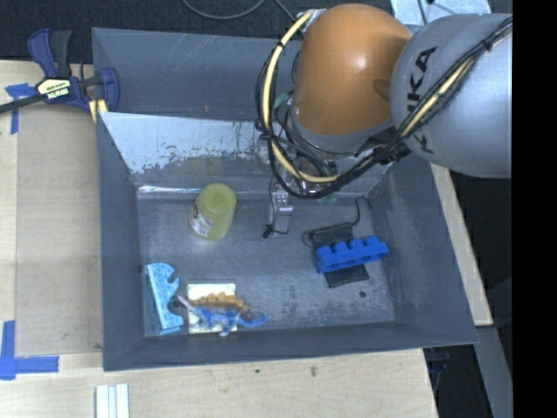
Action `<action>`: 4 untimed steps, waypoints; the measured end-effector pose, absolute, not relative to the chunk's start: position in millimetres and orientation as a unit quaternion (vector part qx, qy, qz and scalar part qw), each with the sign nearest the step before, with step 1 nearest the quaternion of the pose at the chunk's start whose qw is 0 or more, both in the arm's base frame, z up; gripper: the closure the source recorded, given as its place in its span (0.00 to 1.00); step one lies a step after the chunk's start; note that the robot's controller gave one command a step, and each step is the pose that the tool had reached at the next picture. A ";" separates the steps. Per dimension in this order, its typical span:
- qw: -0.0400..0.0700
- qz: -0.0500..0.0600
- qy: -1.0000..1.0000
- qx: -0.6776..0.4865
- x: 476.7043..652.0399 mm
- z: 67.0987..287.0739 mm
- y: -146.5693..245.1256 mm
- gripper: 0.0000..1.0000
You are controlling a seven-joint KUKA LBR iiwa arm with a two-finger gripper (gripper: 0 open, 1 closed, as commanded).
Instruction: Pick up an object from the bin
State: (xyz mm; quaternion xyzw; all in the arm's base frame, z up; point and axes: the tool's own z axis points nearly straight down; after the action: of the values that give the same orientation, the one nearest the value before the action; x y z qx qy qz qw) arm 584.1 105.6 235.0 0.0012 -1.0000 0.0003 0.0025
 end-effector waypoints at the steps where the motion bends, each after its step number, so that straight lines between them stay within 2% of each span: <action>1: -0.002 0.000 -1.000 0.000 585.4 240.2 105.2 0.00; 2: -0.004 -0.001 -1.000 -0.013 595.0 198.1 102.6 0.00; 3: 0.002 0.000 -1.000 -0.015 594.7 163.8 89.8 0.00; 4: -0.005 -0.001 -0.998 -0.058 613.2 178.5 72.6 0.00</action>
Offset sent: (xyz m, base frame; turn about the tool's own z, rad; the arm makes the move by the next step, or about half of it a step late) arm 0.0134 -0.0049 -0.0724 0.0489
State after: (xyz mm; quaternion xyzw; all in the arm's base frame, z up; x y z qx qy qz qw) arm 613.2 72.6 178.5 -0.0585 -0.9983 -0.0012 -0.0048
